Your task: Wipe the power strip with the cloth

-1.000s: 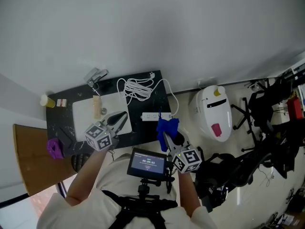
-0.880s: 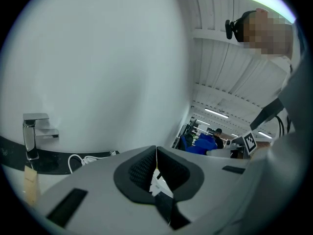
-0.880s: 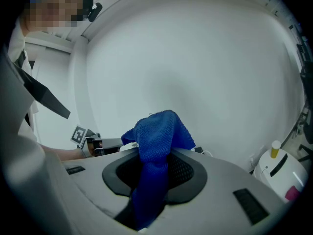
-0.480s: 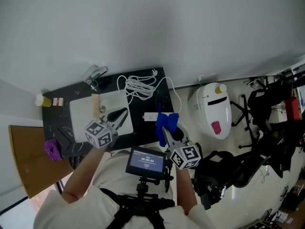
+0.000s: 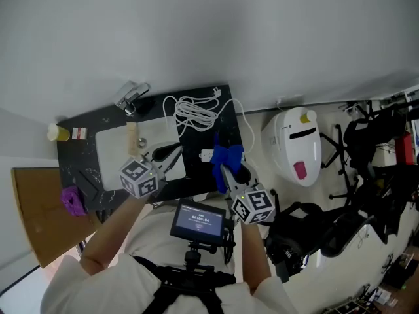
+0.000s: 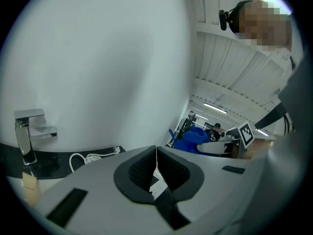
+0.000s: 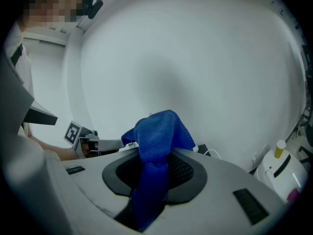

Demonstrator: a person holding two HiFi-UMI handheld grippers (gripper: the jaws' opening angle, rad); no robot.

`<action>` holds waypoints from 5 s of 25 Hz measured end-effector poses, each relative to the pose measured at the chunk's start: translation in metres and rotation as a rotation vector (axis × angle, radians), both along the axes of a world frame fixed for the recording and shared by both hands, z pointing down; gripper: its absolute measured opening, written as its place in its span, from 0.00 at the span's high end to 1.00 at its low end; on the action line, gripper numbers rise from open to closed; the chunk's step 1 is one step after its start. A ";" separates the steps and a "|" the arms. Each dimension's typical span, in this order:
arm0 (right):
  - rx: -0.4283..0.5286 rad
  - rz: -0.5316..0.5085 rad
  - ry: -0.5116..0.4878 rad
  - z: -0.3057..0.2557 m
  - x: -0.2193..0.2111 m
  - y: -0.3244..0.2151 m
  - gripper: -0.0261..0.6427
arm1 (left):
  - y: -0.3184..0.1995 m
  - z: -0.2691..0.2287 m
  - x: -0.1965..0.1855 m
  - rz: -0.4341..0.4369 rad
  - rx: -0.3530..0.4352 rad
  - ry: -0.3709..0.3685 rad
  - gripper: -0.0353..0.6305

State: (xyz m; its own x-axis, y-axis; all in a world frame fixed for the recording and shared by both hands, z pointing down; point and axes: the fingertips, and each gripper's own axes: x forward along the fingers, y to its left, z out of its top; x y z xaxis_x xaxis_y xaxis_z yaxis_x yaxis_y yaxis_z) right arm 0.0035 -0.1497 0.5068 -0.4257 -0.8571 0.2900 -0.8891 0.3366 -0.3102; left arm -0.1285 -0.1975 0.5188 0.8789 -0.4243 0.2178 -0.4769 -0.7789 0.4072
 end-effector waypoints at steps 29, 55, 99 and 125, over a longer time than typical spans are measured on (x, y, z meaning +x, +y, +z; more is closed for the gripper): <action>-0.273 -0.175 0.106 0.146 -0.022 -0.067 0.81 | -0.029 0.016 -0.008 -0.129 -0.074 -0.073 0.94; -0.488 -0.184 0.147 0.261 -0.031 -0.051 0.81 | 0.001 0.016 -0.012 -0.132 -0.076 -0.076 0.94; -0.497 -0.219 0.058 0.257 -0.011 -0.046 0.81 | 0.012 0.016 0.030 -0.126 -0.055 -0.097 0.94; -0.480 -0.074 -0.006 0.260 0.079 -0.043 0.81 | 0.015 0.025 0.049 -0.089 -0.076 -0.112 0.94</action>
State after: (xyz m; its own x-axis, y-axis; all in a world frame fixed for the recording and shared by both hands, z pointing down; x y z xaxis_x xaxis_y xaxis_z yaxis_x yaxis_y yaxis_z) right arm 0.0827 -0.1929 0.7667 -0.4834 -0.5945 0.6426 -0.8659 0.2165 -0.4510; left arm -0.0796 -0.1823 0.5437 0.8068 -0.4781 0.3472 -0.5887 -0.7004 0.4036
